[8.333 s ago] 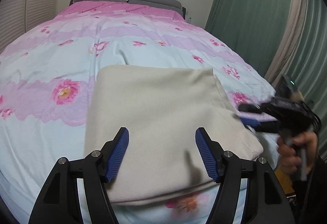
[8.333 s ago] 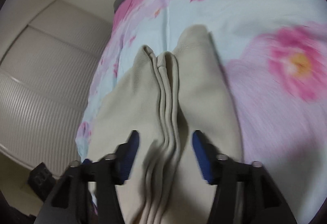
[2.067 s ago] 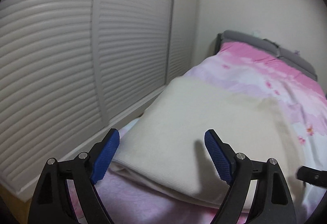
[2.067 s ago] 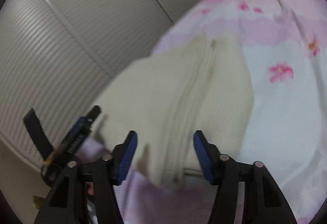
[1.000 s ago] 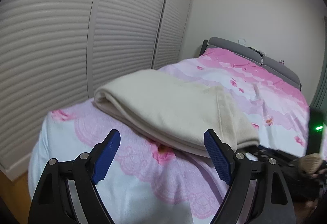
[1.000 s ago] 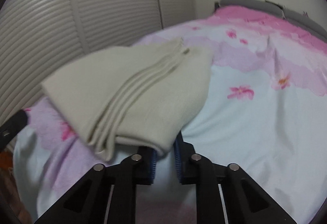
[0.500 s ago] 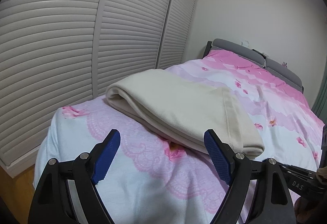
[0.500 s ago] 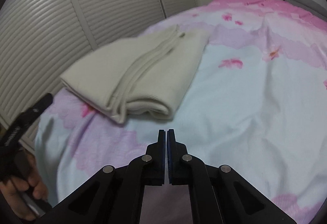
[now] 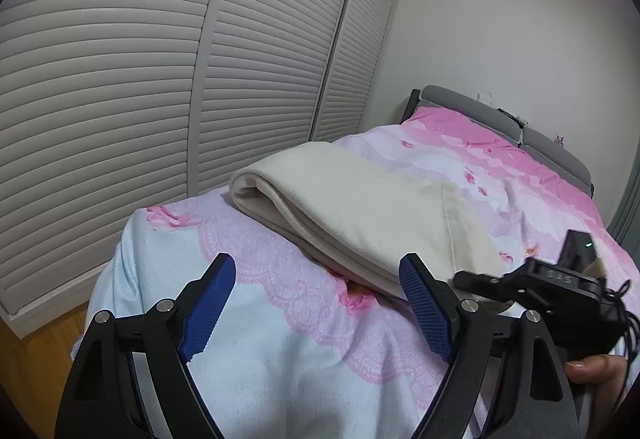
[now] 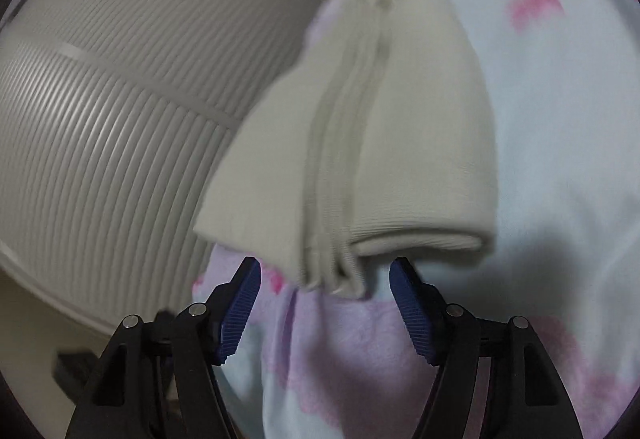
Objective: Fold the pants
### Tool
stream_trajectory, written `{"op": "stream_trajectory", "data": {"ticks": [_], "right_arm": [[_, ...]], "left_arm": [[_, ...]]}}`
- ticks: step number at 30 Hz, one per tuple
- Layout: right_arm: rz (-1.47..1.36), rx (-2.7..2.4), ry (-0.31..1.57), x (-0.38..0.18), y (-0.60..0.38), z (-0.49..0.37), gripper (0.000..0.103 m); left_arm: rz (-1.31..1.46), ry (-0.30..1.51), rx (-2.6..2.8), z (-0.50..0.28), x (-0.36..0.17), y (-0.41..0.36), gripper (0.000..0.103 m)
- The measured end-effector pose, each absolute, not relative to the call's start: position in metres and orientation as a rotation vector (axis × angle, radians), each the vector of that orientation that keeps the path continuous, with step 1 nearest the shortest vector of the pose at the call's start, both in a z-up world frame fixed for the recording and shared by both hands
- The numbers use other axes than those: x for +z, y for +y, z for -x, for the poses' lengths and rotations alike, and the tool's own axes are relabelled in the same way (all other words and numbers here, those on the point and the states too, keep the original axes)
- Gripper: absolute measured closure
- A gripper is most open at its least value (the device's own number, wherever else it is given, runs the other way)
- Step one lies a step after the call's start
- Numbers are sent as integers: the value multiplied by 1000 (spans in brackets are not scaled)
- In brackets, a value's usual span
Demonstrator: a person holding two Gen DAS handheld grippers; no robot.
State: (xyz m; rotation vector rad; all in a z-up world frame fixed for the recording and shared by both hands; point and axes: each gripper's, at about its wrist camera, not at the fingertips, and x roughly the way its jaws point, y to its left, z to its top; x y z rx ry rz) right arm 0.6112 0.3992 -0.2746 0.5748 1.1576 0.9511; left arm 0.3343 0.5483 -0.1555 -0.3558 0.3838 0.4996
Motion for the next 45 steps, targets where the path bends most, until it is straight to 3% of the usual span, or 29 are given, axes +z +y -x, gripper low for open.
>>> {"op": "stream_trajectory", "data": {"ticks": [1,2,5,9,15,19,23,28,30,32,33,45], "right_arm": [[-610,963,1176,-280,400,-614,48],[-640,989,1197,-284,403,-617,68],[-677,1045,1235,-285,408,-617,81],[-590,1014,1243,-267,412,-618,85],[-443,996,1008,-198,400,-646,86],[-389,969,1186,-232,402,-660,86],[-414,1002,1263,-263,404,-647,85],[-441,1054,1224,-251,404,-645,77],[-457,1054,1165,-236,393,-648,69],[-482,1046,1098,-221,383,-662,42],[-484,1034,1078,-215,379,-671,38],[-331,906,1169,-225,445,-774,38]], "left_arm": [[356,382,498,-334,-156,548,19],[357,382,494,-334,-155,547,19],[353,380,490,-334,-155,545,19],[360,371,488,-335,-152,545,19],[353,375,468,-346,-149,540,19],[352,379,452,-351,-148,536,19],[332,395,435,-354,-147,532,19],[330,391,435,-352,-147,533,19],[341,386,433,-353,-147,534,19],[342,382,432,-354,-148,533,19],[342,380,433,-355,-148,532,19],[268,375,473,-435,-135,535,19]]}}
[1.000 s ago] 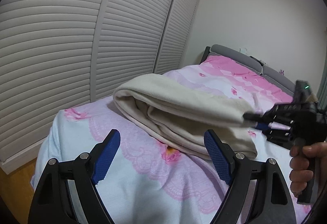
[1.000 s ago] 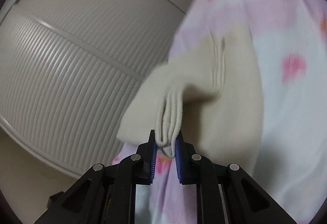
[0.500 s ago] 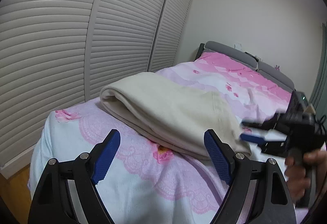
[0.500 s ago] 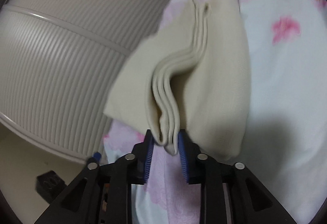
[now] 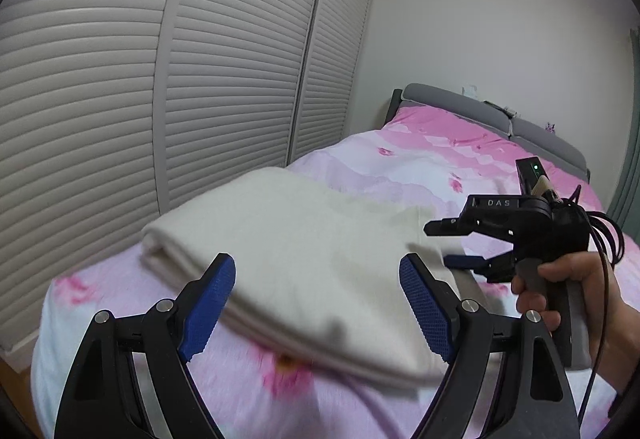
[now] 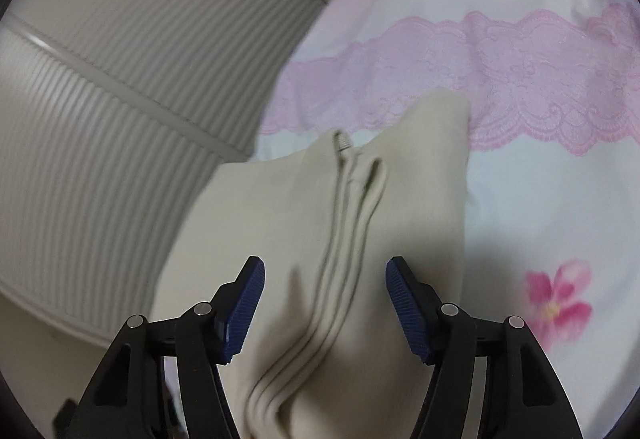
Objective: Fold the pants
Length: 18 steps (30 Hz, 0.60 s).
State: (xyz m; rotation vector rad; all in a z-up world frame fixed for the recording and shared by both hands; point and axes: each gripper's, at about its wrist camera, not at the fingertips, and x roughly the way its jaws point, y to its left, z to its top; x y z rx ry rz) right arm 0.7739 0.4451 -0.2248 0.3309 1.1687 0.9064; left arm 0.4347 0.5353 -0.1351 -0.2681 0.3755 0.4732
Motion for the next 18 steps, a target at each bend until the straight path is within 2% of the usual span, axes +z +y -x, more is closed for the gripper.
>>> {"op": "stream_trajectory", "data": {"ticks": [1,3,4,6,13,18], "right_arm": [[-342,902,1174,-227,447,-778,38],[-356,901,1182,-232,451,-784,56],[-360,913,1184,-233,452,-787,85],[-366,943,1210,-237,455,-793,87],[-282,966,1033,-198,454,-793,90],[-200,896,1110,-219,463,-799,86]], "left_arm": [[268,381,476,-442,-136,538,19],[266,392,482,-452,-140,541,19],[262,398,485,-457,-141,542,19],[256,402,495,-463,-143,546,19],[287,401,492,-481,-143,555,19],[281,425,473,-488,-143,550,19]]}}
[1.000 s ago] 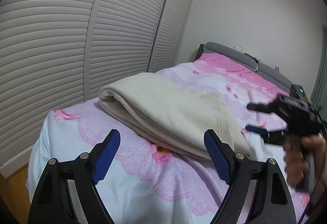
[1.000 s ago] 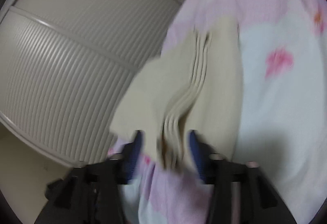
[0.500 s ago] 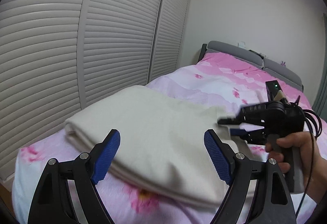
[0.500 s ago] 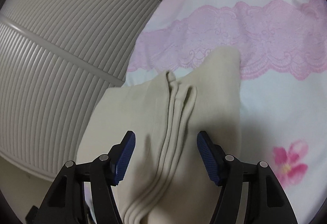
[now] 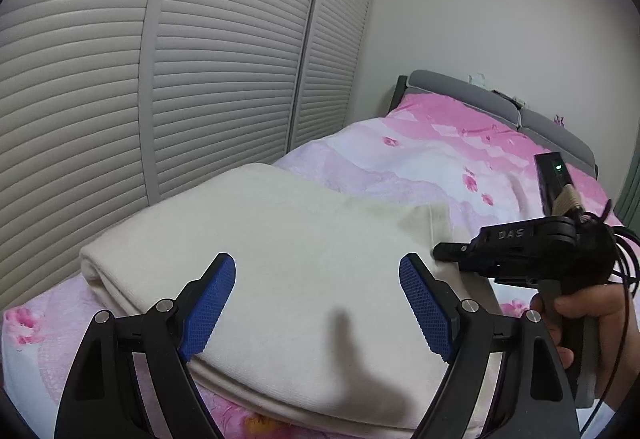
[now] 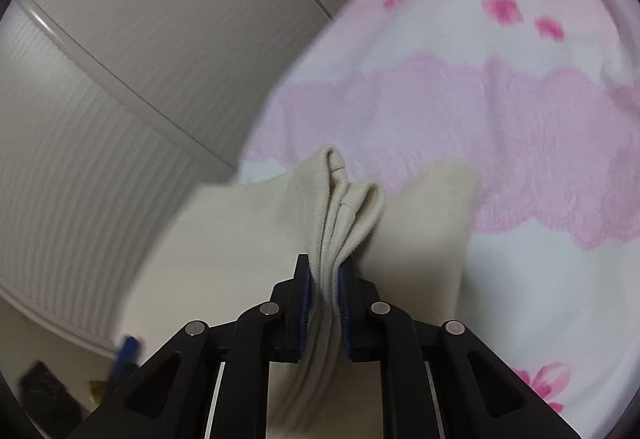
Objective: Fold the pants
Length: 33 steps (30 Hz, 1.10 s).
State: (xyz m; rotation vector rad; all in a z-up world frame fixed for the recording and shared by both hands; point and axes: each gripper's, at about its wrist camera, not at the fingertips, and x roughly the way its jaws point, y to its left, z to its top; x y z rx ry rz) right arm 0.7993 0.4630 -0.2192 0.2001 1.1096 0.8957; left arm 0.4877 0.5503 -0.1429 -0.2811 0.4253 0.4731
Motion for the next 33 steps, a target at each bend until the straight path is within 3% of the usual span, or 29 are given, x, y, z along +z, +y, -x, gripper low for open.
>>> {"op": "stream_trajectory", "data": {"ticks": [2,4,10,15,21,24,33], "right_arm": [[-209,902,1106,-218,457,-795,78],[-220,889,1075,-205,440,-786,63],[-156,850,862,-134,353,-707,62],[-55,761,687,-82,240,-589,38],[-20,540,615,-45,59,-441,36],[15,397,575,-33,-21,-378,23],[36,146,516,-4,-164,-241,22]], "left_arm": [[280,423,467,-481,-138,546,19],[278,422,461,-470,-129,536,19],[257,439,394,-417,-95,474,19],[232,444,275,-353,-62,385,18],[215,446,89,-274,-38,251,14],[202,443,12,-237,-33,189,14],[122,471,-85,-160,-27,58,13]]}}
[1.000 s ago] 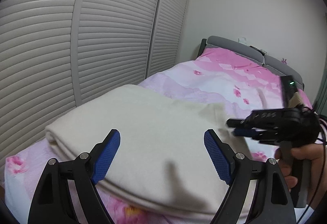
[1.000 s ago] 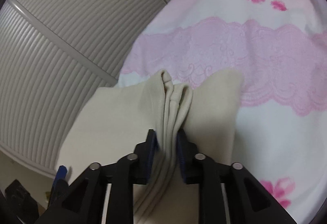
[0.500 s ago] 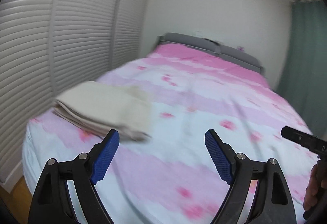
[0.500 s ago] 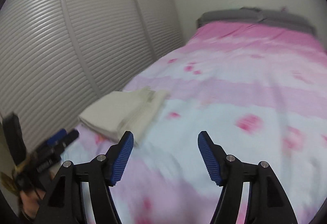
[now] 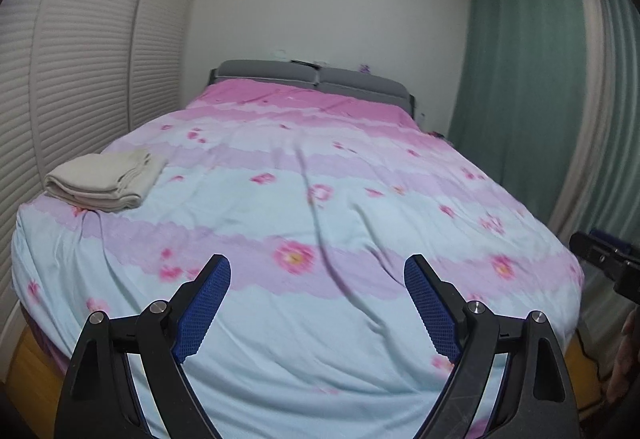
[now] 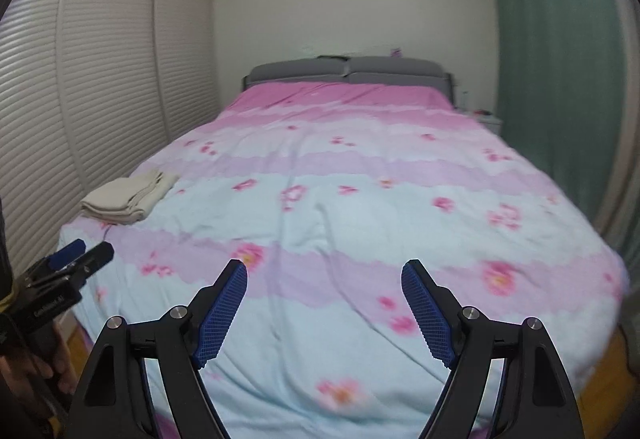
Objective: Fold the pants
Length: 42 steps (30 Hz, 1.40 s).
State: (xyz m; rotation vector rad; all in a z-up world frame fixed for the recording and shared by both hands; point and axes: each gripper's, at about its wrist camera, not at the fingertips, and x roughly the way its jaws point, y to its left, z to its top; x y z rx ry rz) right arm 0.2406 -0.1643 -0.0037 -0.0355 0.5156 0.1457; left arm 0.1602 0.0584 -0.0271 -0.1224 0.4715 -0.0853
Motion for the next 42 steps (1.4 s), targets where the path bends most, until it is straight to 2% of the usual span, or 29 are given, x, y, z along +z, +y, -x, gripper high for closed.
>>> {"op": "stream_trajectory", "data": {"ticks": [2,5,10,18,42], "right_arm": [[53,105,489,-1,-176,-221,20],[53,68,456,0,-194,-192,16],[28,53,458,-10,-205,-171,15],[0,47,457,-24,-209,-153,15],[39,46,427,-21,-195,-146,15]], "left_arm": [[89,477,-93,-148,-26,40,6],[29,470,-77,-129,-24,16,4],[3,466,-42,-106,-23,2,0],[10,474,12,-92,-28,10,0],[19,476,23,-92,-29,20,0]]}}
